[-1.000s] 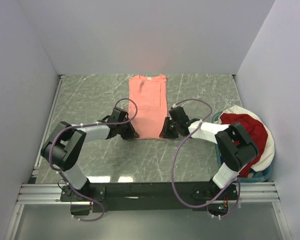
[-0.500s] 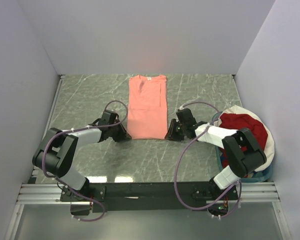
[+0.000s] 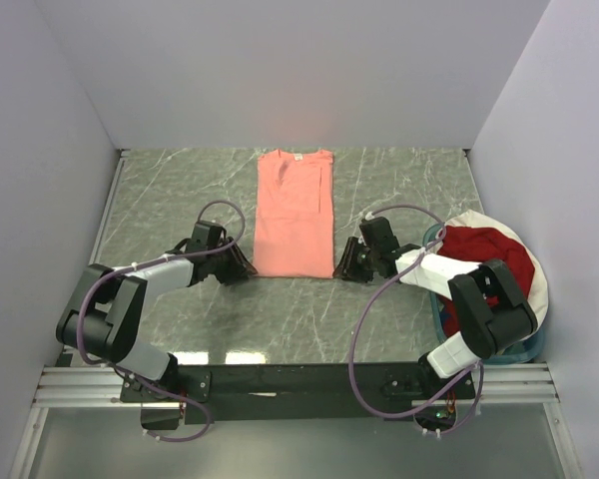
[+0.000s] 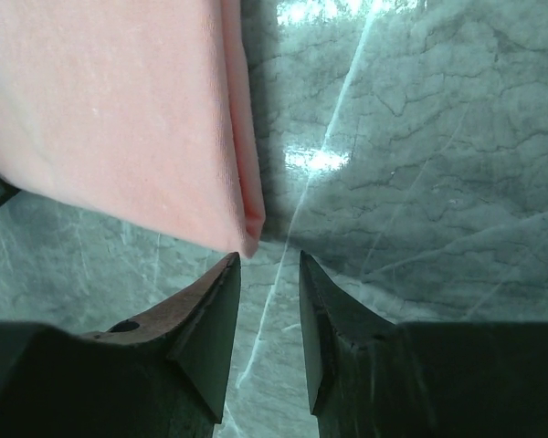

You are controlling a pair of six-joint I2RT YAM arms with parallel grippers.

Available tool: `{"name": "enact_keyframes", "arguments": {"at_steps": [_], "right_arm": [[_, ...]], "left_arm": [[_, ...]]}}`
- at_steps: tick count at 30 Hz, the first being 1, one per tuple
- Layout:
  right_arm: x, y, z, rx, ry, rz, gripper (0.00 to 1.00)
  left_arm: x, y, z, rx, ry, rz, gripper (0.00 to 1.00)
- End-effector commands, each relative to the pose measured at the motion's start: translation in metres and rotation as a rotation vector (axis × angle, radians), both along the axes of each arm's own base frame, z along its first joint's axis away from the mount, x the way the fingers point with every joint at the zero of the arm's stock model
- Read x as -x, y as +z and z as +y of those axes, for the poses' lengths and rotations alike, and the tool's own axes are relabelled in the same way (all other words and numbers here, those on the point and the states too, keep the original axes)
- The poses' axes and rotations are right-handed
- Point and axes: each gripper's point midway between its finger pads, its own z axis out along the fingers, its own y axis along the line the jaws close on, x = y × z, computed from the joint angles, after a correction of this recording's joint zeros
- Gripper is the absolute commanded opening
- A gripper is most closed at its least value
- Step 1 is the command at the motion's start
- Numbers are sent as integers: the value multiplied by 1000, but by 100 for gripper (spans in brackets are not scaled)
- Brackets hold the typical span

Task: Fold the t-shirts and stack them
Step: Fold the tshirt

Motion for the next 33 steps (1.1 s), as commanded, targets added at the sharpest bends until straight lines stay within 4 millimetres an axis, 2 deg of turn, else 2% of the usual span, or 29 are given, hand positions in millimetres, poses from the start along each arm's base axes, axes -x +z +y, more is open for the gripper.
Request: {"name": "enact_keyframes", "arguments": {"at_steps": [1, 10, 19, 20, 21, 24, 25, 28, 29, 31, 33], "right_arm": [[-5, 6, 4, -37, -9, -27, 40], [-2, -10, 8, -57, -30, 17, 40], [-11, -15, 11, -76, -57, 4, 38], [-13, -14, 12, -81, -57, -2, 37], [-13, -14, 14, -89, -54, 3, 36], [-13, -15, 16, -94, -50, 4, 23], [-12, -16, 16, -97, -48, 9, 12], [-7, -15, 14, -93, -43, 8, 2], [-7, -10, 13, -99, -42, -7, 1], [2, -11, 11, -95, -31, 0, 0], [6, -4, 9, -99, -19, -22, 0]], "left_arm": [[-4, -2, -2, -3, -18, -14, 43], [-4, -22, 1, -22, 3, 37, 41], [1, -37, 8, -59, 28, 69, 29], [1, -38, 7, -58, 28, 73, 28], [2, -38, 7, -57, 29, 76, 22], [-1, -33, 2, -33, 16, 49, 13], [0, -31, 1, -27, 13, 45, 11], [4, -23, 1, -26, 9, 30, 4], [5, -21, 1, -27, 6, 24, 1], [11, -16, 2, -18, 2, 8, 1], [23, -16, 4, -20, -4, 27, 1]]}}
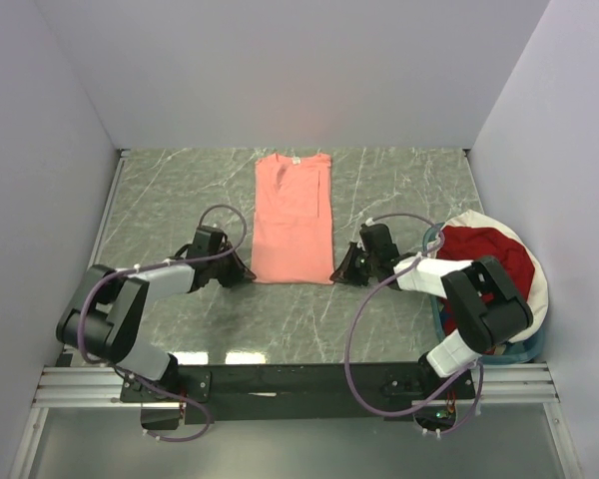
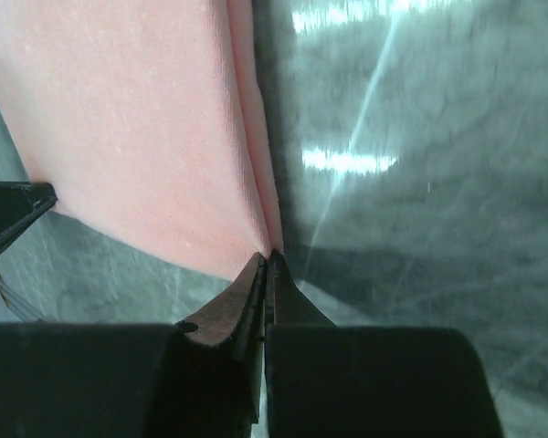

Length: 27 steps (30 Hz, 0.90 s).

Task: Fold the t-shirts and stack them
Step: Fold the tshirt

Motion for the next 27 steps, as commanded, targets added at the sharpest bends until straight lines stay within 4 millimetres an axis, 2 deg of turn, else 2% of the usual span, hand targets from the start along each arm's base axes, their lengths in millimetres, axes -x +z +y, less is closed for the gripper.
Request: {"name": "enact_keyframes", "arguments": {"at_steps": [1, 3, 4, 5, 6, 8, 9, 10, 12, 14, 15, 17, 18, 20, 21, 23, 27], "right_arm": [[18, 2, -8, 15, 20, -11, 0], [26, 10, -8, 5, 32, -35, 0], [36, 5, -12, 13, 37, -19, 0], [40, 13, -11, -1, 42, -41, 0], [50, 9, -14, 2, 44, -30, 0], [61, 20, -13, -16, 55, -60, 0], [72, 16, -16, -10, 60, -43, 0], [78, 25, -15, -24, 64, -70, 0], [96, 25, -14, -28, 74, -69, 0], [112, 34, -10, -55, 89, -84, 0], [123, 27, -15, -41, 86, -60, 0], [133, 34, -14, -77, 87, -77, 0], [141, 26, -19, -64, 87, -55, 0], [147, 32, -20, -90, 79, -71, 0], [150, 33, -23, -87, 77, -78, 0], [151, 35, -27, -77, 70, -89, 0], [146, 52, -29, -60, 68, -124, 0]], "left_arm": [[30, -5, 12, -53, -7, 36, 1], [39, -3, 14, -57, -6, 33, 1], [46, 2, 15, -51, -5, 19, 1], [50, 3, 17, -58, 0, 12, 1], [59, 7, 19, -52, 9, 8, 1], [71, 10, 17, -42, 4, 1, 1], [80, 14, 18, -28, 17, -1, 1], [88, 15, 15, -25, 6, -2, 1], [99, 21, 17, -4, 33, -18, 1], [115, 20, 17, -2, 26, 0, 1], [121, 24, 16, 23, 33, -19, 1], [133, 22, 19, 24, 37, -3, 1], [137, 27, 19, 48, 46, -21, 1], [146, 26, 23, 48, 51, -9, 1], [148, 32, 23, 68, 50, -31, 1], [150, 37, 23, 85, 53, -45, 1], [147, 50, 18, 116, 37, -85, 1]]}}
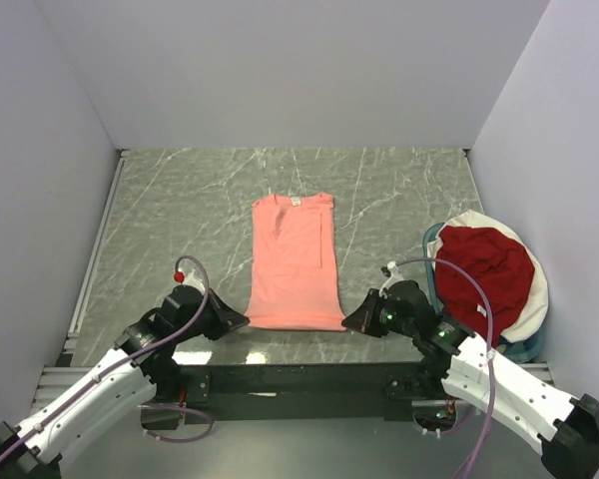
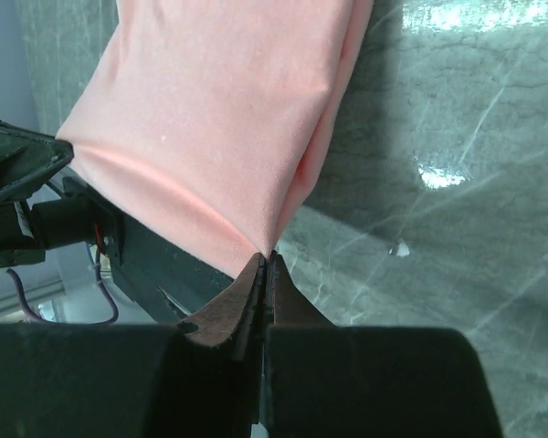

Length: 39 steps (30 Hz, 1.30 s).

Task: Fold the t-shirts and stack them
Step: Fold the tshirt

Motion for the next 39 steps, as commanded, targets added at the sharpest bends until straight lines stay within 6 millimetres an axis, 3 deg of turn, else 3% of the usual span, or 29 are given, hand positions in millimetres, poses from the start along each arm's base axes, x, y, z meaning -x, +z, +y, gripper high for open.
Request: {"name": "enact_keyframes", "arguments": {"at_steps": [1, 11, 17, 20, 26, 28, 29, 31, 32, 34, 35, 36, 38, 39], "right_arm": [[-5, 3, -14, 87, -51, -3, 0], [-33, 44, -13, 159, -67, -85, 0], [-64, 70, -9, 165, -68, -122, 0], [-88, 95, -6, 142, -76, -158, 0], [-131, 114, -6, 132, -99, -170, 0], [-148, 112, -8, 139, -117, -163, 0], [-157, 122, -5, 126, -117, -176, 0], [-174, 115, -6, 142, -128, -151, 0], [-185, 124, -5, 129, -134, -164, 0], [-199, 114, -2, 133, -125, -132, 0], [-212, 123, -4, 128, -145, -147, 0], [-219, 113, -2, 127, -131, -115, 0], [-237, 121, -2, 124, -137, -128, 0], [-247, 111, -5, 137, -149, -105, 0]], "left_arm": [[-5, -4, 12, -60, 56, 12, 1], [-38, 34, -2, -136, 39, -43, 1], [-72, 57, -15, -217, 19, -76, 1], [-95, 69, -22, -243, 4, -80, 1], [-141, 91, -25, -229, 2, -80, 1], [-156, 95, -21, -236, 13, -77, 1], [-165, 100, -26, -227, -1, -77, 1], [-180, 102, -22, -222, 13, -78, 1], [-189, 112, -23, -209, 15, -89, 1], [-202, 109, -25, -189, 7, -69, 1], [-213, 111, -27, -189, 9, -71, 1], [-218, 111, -27, -181, 6, -64, 1], [-233, 114, -29, -187, 2, -62, 1], [-240, 114, -26, -193, 15, -63, 1]]}}
